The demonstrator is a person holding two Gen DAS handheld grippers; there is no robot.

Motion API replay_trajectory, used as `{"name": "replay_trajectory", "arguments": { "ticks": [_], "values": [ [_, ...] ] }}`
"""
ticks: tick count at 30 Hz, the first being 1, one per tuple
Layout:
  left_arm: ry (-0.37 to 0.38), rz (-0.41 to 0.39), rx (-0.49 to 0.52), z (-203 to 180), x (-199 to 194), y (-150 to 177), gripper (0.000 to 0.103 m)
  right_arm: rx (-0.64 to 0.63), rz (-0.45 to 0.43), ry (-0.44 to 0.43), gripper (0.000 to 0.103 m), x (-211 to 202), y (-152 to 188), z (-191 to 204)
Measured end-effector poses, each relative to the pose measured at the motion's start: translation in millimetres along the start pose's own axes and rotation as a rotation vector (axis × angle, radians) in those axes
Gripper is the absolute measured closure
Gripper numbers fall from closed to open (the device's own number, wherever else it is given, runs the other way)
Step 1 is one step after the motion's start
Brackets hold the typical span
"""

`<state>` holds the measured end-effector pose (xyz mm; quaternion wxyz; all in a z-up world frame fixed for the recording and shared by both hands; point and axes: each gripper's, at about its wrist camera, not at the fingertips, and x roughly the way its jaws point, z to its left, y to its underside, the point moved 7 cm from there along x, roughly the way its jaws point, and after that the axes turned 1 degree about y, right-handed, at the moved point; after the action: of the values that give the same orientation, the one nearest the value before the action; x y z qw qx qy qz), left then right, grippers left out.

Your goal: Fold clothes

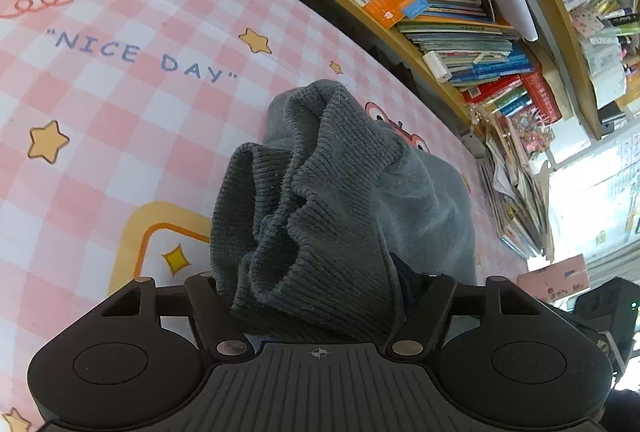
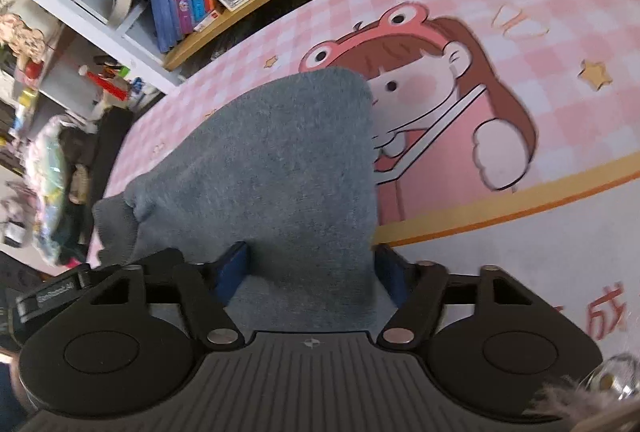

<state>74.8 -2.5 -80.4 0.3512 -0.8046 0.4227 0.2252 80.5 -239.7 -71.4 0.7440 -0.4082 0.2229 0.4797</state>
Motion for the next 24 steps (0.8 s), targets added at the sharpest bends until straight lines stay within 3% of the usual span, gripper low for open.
{"name": "replay_trajectory", "arguments": {
  "ticks": [4,6,15,24],
  "values": [
    [0.017,-0.028,0.035,-9,-8,0,0.046,-0.081,-0.034,-0.004,0.067,-9,0,13],
    [0.025,-0.05,0.061,-15,-13,-2,0.046,-0.125,-0.061,-0.003,0.07,-15,0,20],
    [0.059,-0.101,0.121,-33,-24,-24,0.046,-0.212,-0.138,-0.01,0.071,-29,-16,36],
    [0.076,-0.116,0.158,-48,-12,-61,0.046,-0.249,-0.171,-0.006,0.07,-24,-55,43]
  ]
}}
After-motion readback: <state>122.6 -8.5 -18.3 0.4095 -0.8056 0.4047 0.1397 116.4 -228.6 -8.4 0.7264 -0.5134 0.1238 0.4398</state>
